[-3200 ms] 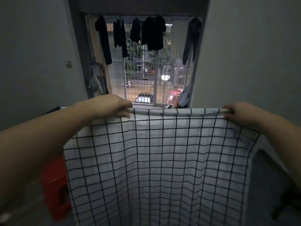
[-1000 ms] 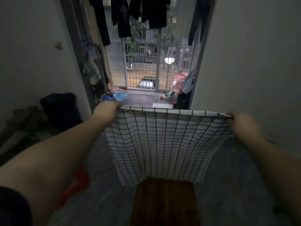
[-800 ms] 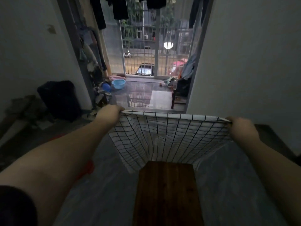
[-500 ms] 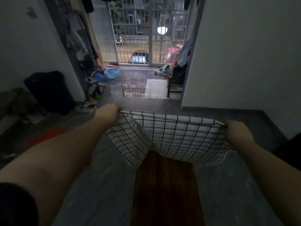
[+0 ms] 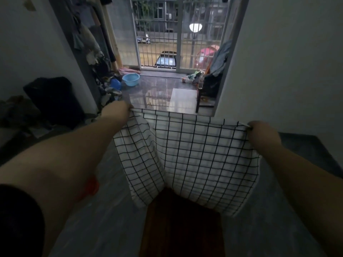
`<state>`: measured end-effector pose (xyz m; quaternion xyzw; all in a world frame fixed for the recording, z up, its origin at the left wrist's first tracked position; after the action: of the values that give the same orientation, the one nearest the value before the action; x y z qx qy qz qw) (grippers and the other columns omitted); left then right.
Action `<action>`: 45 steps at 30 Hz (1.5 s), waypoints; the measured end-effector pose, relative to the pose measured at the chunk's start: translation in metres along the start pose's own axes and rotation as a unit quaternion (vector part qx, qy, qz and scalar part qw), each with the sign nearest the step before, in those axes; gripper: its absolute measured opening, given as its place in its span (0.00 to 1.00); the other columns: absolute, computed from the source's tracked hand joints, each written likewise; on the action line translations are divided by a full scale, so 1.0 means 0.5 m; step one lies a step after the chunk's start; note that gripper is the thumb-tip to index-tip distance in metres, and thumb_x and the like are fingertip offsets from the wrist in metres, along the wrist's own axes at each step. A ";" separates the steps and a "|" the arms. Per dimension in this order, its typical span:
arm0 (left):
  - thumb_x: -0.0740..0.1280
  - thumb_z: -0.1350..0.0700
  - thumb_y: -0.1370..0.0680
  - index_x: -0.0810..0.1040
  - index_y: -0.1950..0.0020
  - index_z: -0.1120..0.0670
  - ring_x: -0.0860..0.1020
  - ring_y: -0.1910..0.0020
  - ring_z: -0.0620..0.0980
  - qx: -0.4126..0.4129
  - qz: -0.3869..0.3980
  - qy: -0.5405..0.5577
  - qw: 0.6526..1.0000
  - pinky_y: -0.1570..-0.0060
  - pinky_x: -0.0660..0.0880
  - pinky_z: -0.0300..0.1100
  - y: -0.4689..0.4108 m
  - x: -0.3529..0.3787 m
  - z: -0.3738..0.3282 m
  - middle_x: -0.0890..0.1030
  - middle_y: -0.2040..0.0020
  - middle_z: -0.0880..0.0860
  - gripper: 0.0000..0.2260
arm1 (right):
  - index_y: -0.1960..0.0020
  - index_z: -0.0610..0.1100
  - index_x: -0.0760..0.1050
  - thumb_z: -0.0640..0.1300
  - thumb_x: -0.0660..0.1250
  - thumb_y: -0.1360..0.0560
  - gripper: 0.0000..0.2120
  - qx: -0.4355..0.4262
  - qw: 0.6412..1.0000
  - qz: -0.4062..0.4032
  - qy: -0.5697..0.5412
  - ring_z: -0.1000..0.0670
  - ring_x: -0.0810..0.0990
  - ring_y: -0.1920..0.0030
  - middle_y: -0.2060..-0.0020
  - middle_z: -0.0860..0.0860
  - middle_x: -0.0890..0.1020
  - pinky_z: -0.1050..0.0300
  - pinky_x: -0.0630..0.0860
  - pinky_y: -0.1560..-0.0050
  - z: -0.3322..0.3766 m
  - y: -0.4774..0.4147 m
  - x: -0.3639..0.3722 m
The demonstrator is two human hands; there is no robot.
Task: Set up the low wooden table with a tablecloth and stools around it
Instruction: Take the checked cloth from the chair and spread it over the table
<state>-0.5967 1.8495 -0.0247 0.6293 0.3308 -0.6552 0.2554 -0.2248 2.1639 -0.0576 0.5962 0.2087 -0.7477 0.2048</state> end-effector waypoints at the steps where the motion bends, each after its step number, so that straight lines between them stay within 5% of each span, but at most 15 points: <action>1: 0.58 0.56 0.18 0.81 0.39 0.48 0.79 0.46 0.61 -0.005 -0.011 -0.004 1.000 0.52 0.75 0.50 -0.020 -0.023 -0.004 0.80 0.43 0.59 0.14 | 0.50 0.41 0.78 0.38 0.62 0.21 0.07 -0.011 1.000 -0.018 -0.006 0.38 0.79 0.55 0.53 0.37 0.82 0.48 0.76 0.53 0.013 -0.027 -0.029; 5: 0.60 0.59 0.20 0.80 0.43 0.52 0.79 0.52 0.62 -0.024 -0.166 0.018 0.986 0.53 0.77 0.54 -0.087 -0.192 -0.012 0.81 0.51 0.61 0.12 | 0.39 0.41 0.78 0.42 0.60 0.21 0.14 -0.020 0.986 -0.152 -0.067 0.33 0.79 0.46 0.46 0.35 0.80 0.41 0.76 0.41 0.059 -0.117 -0.209; 8: 0.58 0.56 0.19 0.77 0.35 0.48 0.79 0.48 0.64 -0.004 -0.289 0.064 0.955 0.51 0.76 0.55 -0.099 -0.308 -0.003 0.82 0.45 0.61 0.16 | 0.45 0.44 0.78 0.45 0.56 0.24 0.15 -0.049 0.956 -0.273 -0.097 0.34 0.80 0.55 0.55 0.36 0.81 0.41 0.78 0.50 0.066 -0.138 -0.335; 11: 0.58 0.54 0.19 0.75 0.31 0.46 0.80 0.47 0.63 0.032 -0.322 0.056 0.945 0.51 0.77 0.53 -0.077 -0.332 0.005 0.82 0.42 0.59 0.17 | 0.45 0.44 0.78 0.46 0.54 0.25 0.16 -0.072 0.949 -0.283 -0.114 0.36 0.79 0.58 0.56 0.38 0.81 0.42 0.79 0.53 0.041 -0.124 -0.344; 15: 0.62 0.53 0.19 0.76 0.33 0.43 0.81 0.52 0.62 0.092 -0.255 0.012 0.963 0.59 0.74 0.48 -0.020 -0.259 -0.012 0.83 0.46 0.59 0.15 | 0.43 0.43 0.79 0.40 0.58 0.22 0.13 -0.055 0.969 -0.210 -0.116 0.36 0.79 0.57 0.55 0.36 0.81 0.40 0.79 0.51 -0.008 -0.078 -0.229; 23: 0.61 0.50 0.19 0.78 0.36 0.41 0.81 0.49 0.59 0.097 -0.058 -0.027 0.993 0.57 0.72 0.45 0.148 0.011 0.012 0.83 0.45 0.55 0.13 | 0.45 0.48 0.79 0.44 0.61 0.21 0.09 -0.018 0.996 -0.082 -0.005 0.38 0.81 0.58 0.55 0.40 0.82 0.50 0.75 0.60 -0.080 0.139 -0.005; 28: 0.59 0.53 0.18 0.80 0.39 0.48 0.80 0.47 0.60 0.068 0.078 -0.055 0.993 0.50 0.78 0.51 0.220 0.129 0.025 0.81 0.45 0.58 0.13 | 0.46 0.46 0.80 0.42 0.60 0.21 0.11 -0.013 0.999 -0.033 0.017 0.38 0.81 0.56 0.55 0.39 0.83 0.51 0.75 0.59 -0.088 0.233 0.083; 45: 0.62 0.51 0.20 0.82 0.42 0.45 0.80 0.47 0.59 0.011 0.191 0.018 0.981 0.49 0.77 0.49 0.269 0.359 0.018 0.82 0.45 0.57 0.11 | 0.44 0.48 0.78 0.44 0.58 0.21 0.12 0.017 0.994 0.099 0.035 0.37 0.81 0.52 0.52 0.39 0.82 0.47 0.78 0.55 -0.144 0.220 0.311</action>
<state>-0.5153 1.7700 -0.2185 0.6958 0.2015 -0.5863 0.3627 -0.1377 2.1036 -0.2316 0.6433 0.1436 -0.7057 0.2600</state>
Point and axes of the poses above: each hand's wrist, its own y-axis away from the middle knuckle, its own x-axis out of the palm, z = x × y, the point moved 7 cm from there along -y, towards the middle knuckle
